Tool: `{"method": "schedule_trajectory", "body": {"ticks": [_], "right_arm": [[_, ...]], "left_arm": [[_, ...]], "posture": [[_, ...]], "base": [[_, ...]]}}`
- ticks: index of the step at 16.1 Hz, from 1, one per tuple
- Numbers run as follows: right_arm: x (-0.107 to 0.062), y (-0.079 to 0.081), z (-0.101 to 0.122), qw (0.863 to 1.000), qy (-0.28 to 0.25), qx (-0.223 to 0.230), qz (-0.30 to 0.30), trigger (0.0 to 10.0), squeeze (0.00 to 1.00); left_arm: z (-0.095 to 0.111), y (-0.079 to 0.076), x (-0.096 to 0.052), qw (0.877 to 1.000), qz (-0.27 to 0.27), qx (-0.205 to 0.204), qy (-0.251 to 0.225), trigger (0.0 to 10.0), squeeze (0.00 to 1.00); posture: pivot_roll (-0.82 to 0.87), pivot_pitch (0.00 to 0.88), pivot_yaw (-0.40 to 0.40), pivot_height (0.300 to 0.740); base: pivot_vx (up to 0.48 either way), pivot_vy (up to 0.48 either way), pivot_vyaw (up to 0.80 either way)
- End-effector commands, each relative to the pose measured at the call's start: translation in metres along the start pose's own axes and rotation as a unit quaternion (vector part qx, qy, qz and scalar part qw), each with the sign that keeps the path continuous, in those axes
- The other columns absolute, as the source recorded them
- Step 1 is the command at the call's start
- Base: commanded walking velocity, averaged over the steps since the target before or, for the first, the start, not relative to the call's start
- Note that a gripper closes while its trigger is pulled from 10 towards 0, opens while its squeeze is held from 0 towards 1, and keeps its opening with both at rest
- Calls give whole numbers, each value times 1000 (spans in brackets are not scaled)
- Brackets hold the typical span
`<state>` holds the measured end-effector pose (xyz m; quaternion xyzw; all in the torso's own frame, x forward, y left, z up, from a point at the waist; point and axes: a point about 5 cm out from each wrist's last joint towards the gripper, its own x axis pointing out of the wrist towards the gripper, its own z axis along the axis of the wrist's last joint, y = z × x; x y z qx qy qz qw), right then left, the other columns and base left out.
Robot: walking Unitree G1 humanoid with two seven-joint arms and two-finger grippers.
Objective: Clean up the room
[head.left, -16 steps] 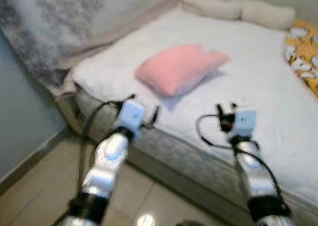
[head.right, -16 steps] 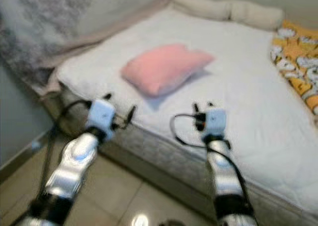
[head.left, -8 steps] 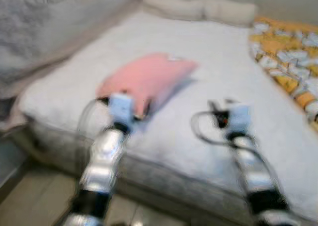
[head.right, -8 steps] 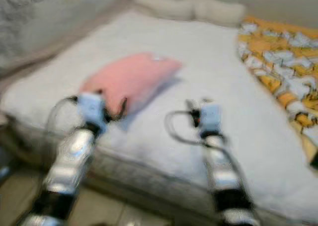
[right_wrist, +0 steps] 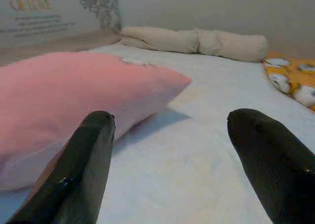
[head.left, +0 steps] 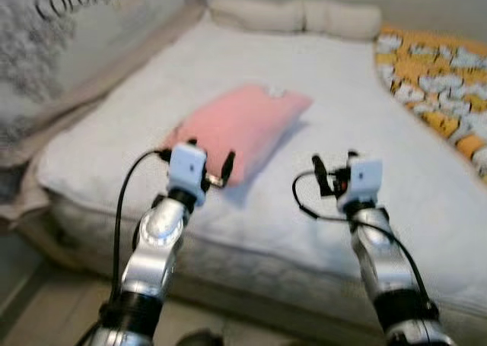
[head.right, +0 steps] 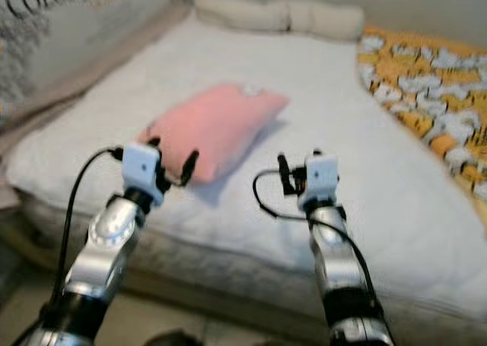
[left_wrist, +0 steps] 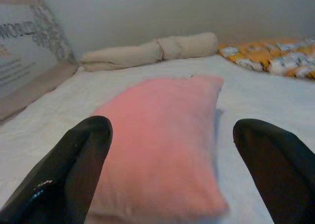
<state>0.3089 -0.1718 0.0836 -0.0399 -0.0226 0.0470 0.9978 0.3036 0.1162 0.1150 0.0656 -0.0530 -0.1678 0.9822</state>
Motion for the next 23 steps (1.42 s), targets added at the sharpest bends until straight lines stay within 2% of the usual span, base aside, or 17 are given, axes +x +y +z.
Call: {"method": "schedule_trajectory", "body": {"ticks": [1,2,4,6,7,9,15,17,19,20,21,23], "right_arm": [[2,-6,2,1000,1,-2,-12,10000,0],[2,-6,2,1000,-1,-3,-13,10000,0],[2,-5,3,1000,-1,-8,-14,10000,0],[1,-5,2,1000,-1,-12,-17,10000,0],[1,-5,2,1000,0,-13,-18,10000,0],[1,-5,2,1000,1,-13,-19,10000,0],[2,-6,4,1000,-8,-11,-26,10000,0],[6,-13,11,999,-15,-10,-45,10000,0],[24,-31,36,996,-38,-3,-74,10000,0],[35,-39,52,996,-48,8,-78,10000,0],[44,-48,65,995,-55,22,-82,10000,0],[57,-59,72,995,-38,44,-87,10000,0]], "left_arm": [[2,-6,3,1000,-11,27,-3,10000,0],[0,-7,3,999,-10,38,5,10000,0],[2,-8,4,999,-12,35,-2,10000,0],[3,-5,4,999,-1,36,-7,10000,0],[3,-3,4,999,10,32,-2,10000,1000],[2,0,5,1000,16,21,0,10000,1000],[8,-4,5,999,3,42,-14,10000,1000],[8,-4,5,999,1,41,-16,10000,1000],[7,-3,5,999,4,41,-11,10000,1000],[6,-3,6,999,9,43,-5,10000,8],[5,-2,6,999,14,46,-3,10000,0],[5,-3,4,999,15,49,0,10000,0]], "posture": [[-3,0,-25,724],[-4,0,-25,724],[-8,0,-24,724],[-9,0,-23,724],[-9,0,-22,724],[-7,0,-23,724],[-3,0,-22,724],[-3,0,-20,724],[-5,0,-14,724],[-5,0,-12,724],[-3,2,-11,724],[5,12,-6,724]], "base": [[0,0,0],[0,0,0],[0,0,0],[480,0,0],[480,0,0],[480,0,0],[477,0,0],[435,0,0],[223,0,0],[0,0,0],[0,0,0],[0,0,0]]}}
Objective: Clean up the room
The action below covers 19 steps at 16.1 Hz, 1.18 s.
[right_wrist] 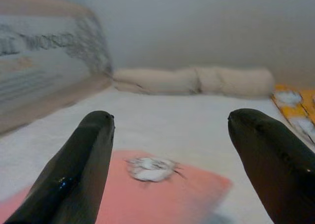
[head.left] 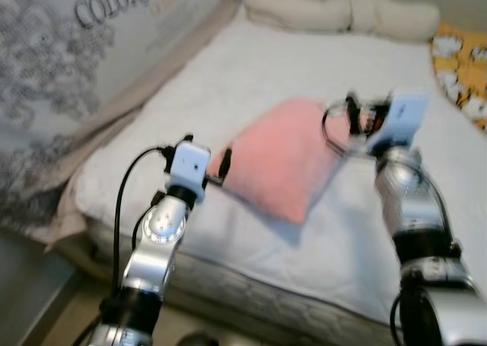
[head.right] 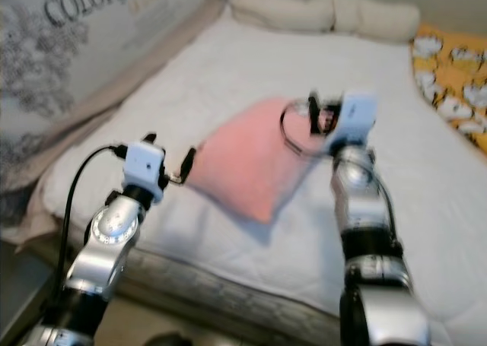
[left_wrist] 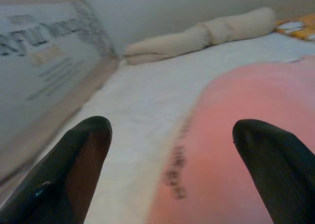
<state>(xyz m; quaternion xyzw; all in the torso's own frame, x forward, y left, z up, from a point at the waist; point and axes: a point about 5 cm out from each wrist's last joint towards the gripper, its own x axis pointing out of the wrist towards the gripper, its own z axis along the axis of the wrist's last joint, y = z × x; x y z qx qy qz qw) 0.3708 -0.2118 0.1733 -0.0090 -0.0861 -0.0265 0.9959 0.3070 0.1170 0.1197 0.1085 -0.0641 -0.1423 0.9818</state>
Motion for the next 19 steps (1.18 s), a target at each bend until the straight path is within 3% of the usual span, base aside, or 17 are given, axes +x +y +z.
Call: {"method": "schedule_trajectory", "body": {"ticks": [1,4,5,7,9,13,15,19], "right_arm": [[2,-10,-10,999,37,29,-20,10000,0],[15,-15,-6,996,60,51,-43,10000,0],[23,-8,-2,996,75,47,-25,10000,0],[30,5,2,996,86,35,14,10000,0],[34,10,4,994,97,42,20,10000,0],[32,28,-8,987,146,-3,75,10000,0],[33,25,-6,986,151,-32,68,10000,0],[27,37,-19,979,182,-8,90,10000,0]], "left_arm": [[0,-5,-2,1000,-9,6,4,10000,0],[-4,-1,-20,1000,-8,15,19,10000,0],[-8,5,-38,999,-3,23,38,10000,0],[-9,12,-58,998,6,33,56,10000,0],[-5,17,-75,997,12,42,66,10000,0],[2,18,-111,994,36,41,96,10000,0],[2,12,-118,991,54,33,117,10000,0],[8,12,-129,989,72,32,128,10000,0]], "posture": [[17,21,-4,724],[68,81,4,724],[117,131,11,724],[177,173,13,724],[228,214,12,724],[292,283,-17,724],[321,319,-33,724],[339,346,-57,724]], "base": [[0,0,0],[0,0,0],[0,0,0],[0,0,0],[0,0,0],[0,0,0],[0,0,0],[0,0,0]]}}
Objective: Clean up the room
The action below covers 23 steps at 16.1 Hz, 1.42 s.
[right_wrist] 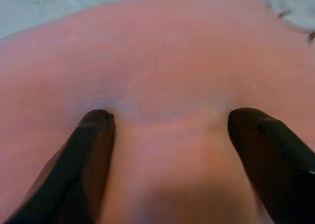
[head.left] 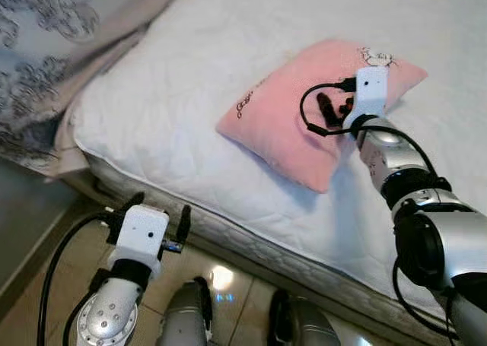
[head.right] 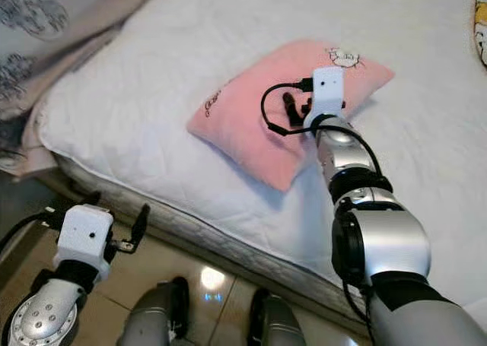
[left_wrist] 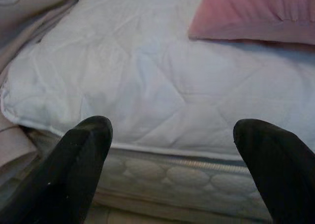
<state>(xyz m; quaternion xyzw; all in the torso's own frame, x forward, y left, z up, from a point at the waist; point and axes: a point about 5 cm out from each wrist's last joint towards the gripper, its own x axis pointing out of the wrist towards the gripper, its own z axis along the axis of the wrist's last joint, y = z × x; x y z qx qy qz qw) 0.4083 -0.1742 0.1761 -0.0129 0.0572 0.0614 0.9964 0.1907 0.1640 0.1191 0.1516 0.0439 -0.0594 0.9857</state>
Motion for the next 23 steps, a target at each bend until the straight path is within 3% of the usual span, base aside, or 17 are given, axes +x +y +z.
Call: {"method": "schedule_trajectory", "body": {"ticks": [1,5,10,17,19,20,23], "right_arm": [[-5,0,-26,998,51,34,3,0,0],[-5,8,-36,996,70,53,9,0,0],[-5,6,-32,998,53,43,13,0,0],[-8,15,-39,998,33,34,28,0,0],[-8,14,-36,1000,12,3,21,0,0],[-9,11,-30,999,-16,-23,17,0,0],[-11,5,-29,999,-31,-16,14,0,0]], "left_arm": [[0,0,-4,1000,7,1,9,10000,0],[1,1,-5,1000,4,10,15,10000,0],[4,-4,8,1000,-13,14,7,10000,0],[4,-9,13,1000,-22,4,7,10000,0],[3,-11,18,1000,-19,-8,7,10000,0],[5,-19,33,999,-29,-21,-7,10000,0],[9,-27,45,999,-36,-28,-19,10000,0]], "posture": [[346,353,-58,724],[345,351,-46,724],[301,333,-35,724],[272,331,-34,724],[239,311,-48,724],[179,281,-66,724],[148,263,-73,724]], "base": [[0,0,0],[0,0,0],[0,0,0],[0,0,0],[0,0,0],[0,0,0],[0,0,0]]}}
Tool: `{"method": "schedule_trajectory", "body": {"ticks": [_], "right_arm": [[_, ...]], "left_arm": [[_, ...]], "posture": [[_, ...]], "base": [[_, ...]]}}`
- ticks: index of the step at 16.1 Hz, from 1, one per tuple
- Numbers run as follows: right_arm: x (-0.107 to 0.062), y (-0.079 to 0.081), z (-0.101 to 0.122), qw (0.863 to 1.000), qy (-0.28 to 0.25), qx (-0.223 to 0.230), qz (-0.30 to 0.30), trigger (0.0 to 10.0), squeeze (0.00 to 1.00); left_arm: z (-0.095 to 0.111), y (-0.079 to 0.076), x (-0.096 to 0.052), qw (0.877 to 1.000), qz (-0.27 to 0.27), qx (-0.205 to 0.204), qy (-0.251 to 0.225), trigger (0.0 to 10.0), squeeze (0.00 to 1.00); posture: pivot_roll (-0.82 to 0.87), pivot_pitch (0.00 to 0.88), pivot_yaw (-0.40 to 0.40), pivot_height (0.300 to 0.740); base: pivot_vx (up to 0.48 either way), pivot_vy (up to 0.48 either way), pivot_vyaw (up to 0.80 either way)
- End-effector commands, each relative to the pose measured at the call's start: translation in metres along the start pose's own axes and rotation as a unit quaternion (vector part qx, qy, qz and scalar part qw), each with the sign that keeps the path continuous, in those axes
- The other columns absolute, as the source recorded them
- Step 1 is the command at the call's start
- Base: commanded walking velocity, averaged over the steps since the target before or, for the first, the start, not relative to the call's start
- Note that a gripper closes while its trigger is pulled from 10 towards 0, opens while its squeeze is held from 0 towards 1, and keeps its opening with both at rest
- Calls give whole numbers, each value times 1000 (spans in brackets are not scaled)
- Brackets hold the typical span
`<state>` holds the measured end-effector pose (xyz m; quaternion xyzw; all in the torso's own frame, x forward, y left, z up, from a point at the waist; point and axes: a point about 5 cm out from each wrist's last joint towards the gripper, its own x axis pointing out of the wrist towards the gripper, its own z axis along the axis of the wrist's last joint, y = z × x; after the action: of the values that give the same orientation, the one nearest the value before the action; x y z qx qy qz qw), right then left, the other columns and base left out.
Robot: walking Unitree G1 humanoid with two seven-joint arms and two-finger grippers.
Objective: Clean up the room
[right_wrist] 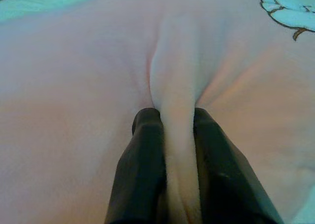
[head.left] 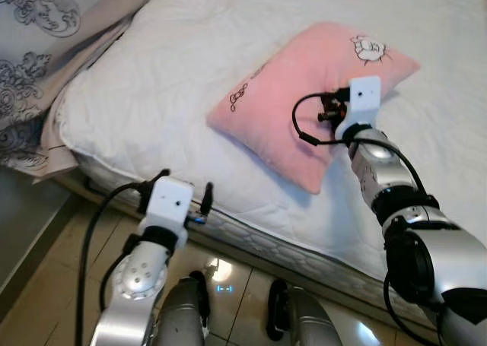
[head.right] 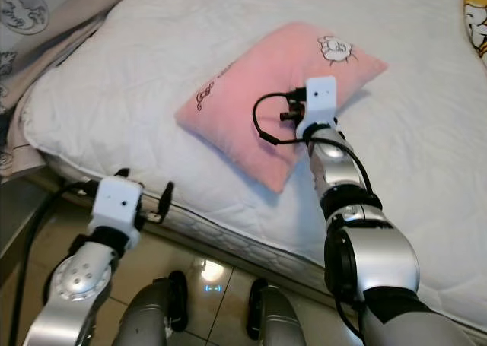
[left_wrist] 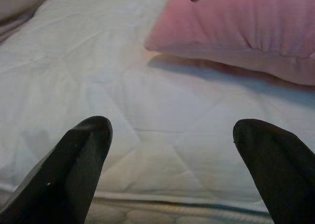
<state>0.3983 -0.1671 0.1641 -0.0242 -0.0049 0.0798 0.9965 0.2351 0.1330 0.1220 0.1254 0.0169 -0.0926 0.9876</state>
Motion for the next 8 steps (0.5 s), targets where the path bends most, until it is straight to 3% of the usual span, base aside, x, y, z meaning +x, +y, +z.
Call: {"method": "schedule_trajectory", "body": {"ticks": [1,4,8], "right_arm": [[-9,-4,-20,999,32,14,-3,0,0],[-16,-10,-27,1000,19,10,-6,0,0],[-20,-25,-10,998,-35,-27,-37,0,0]], "left_arm": [[-6,-5,2,1000,-6,-9,9,10000,0],[-6,-8,16,1000,-15,-9,-1,10000,0],[-4,-7,35,1000,-18,-14,-15,10000,0]], "posture": [[126,249,-72,724],[79,208,-64,724],[41,156,-58,724]], "base": [[0,0,0],[0,0,0],[0,0,0]]}}
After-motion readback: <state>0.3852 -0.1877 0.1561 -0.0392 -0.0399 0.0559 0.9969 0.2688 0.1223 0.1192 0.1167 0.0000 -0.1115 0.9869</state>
